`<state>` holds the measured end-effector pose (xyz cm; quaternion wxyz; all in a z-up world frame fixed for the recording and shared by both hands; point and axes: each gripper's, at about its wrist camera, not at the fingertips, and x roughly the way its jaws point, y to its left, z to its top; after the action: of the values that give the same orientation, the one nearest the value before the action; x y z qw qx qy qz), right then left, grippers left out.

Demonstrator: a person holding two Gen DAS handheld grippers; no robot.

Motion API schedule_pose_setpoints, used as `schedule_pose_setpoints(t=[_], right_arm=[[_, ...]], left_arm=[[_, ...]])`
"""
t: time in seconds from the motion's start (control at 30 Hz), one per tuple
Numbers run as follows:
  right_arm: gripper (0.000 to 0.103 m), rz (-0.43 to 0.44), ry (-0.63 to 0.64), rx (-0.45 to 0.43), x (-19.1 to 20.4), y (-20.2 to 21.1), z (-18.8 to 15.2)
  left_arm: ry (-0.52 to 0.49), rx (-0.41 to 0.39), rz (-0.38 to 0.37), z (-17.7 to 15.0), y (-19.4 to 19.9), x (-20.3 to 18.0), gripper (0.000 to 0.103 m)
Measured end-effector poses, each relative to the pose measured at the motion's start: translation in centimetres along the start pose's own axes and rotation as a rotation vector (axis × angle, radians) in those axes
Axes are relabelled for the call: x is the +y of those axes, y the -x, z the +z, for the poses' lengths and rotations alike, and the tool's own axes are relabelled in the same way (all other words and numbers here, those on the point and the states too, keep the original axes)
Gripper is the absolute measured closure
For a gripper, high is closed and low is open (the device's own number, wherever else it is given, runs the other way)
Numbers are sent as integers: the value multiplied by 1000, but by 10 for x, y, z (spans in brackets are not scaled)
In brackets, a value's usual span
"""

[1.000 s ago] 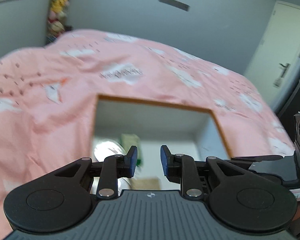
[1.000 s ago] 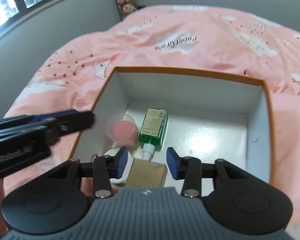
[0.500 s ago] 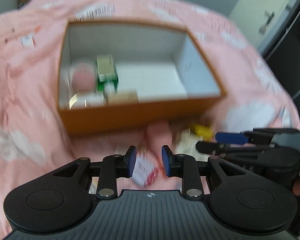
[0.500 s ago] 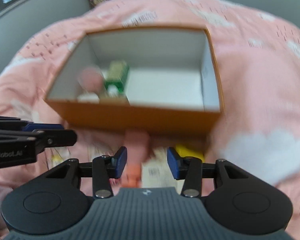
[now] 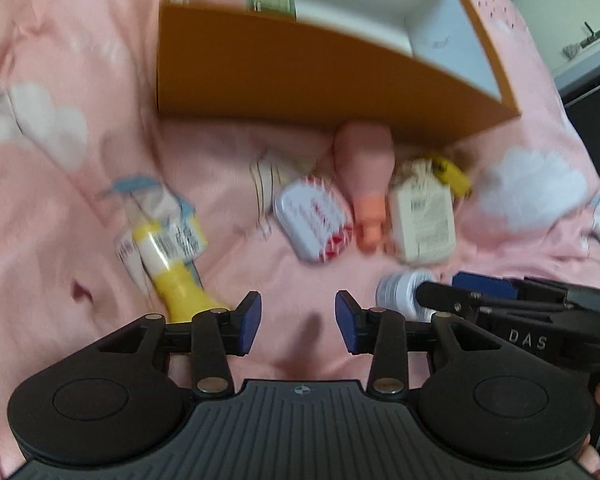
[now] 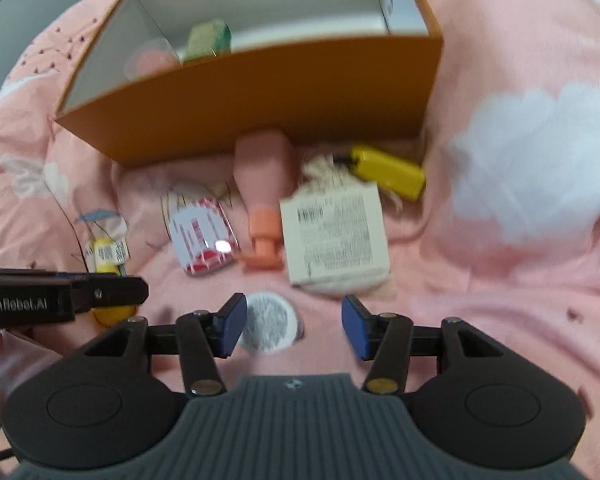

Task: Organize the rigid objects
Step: 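Move both tools down toward the items in front of the box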

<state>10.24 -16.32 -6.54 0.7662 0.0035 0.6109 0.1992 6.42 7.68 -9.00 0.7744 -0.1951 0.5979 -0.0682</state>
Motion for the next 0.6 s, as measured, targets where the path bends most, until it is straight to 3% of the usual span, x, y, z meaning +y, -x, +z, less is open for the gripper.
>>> schedule_pose_setpoints(t=[0.13, 0.23, 0.37, 0.6], right_arm=[[50, 8, 8, 16, 2, -4, -5], [50, 9, 52, 21, 10, -6, -5], [50, 11, 127, 27, 23, -8, -7], [55, -12, 171, 45, 32, -19, -5]], left_arm=[[-21, -11, 8, 0, 1, -2, 55], [-88, -59, 65, -1, 15, -9, 53], [-155, -113, 139, -5, 33, -5, 41], [-180, -70, 244, -7, 23, 4, 37]])
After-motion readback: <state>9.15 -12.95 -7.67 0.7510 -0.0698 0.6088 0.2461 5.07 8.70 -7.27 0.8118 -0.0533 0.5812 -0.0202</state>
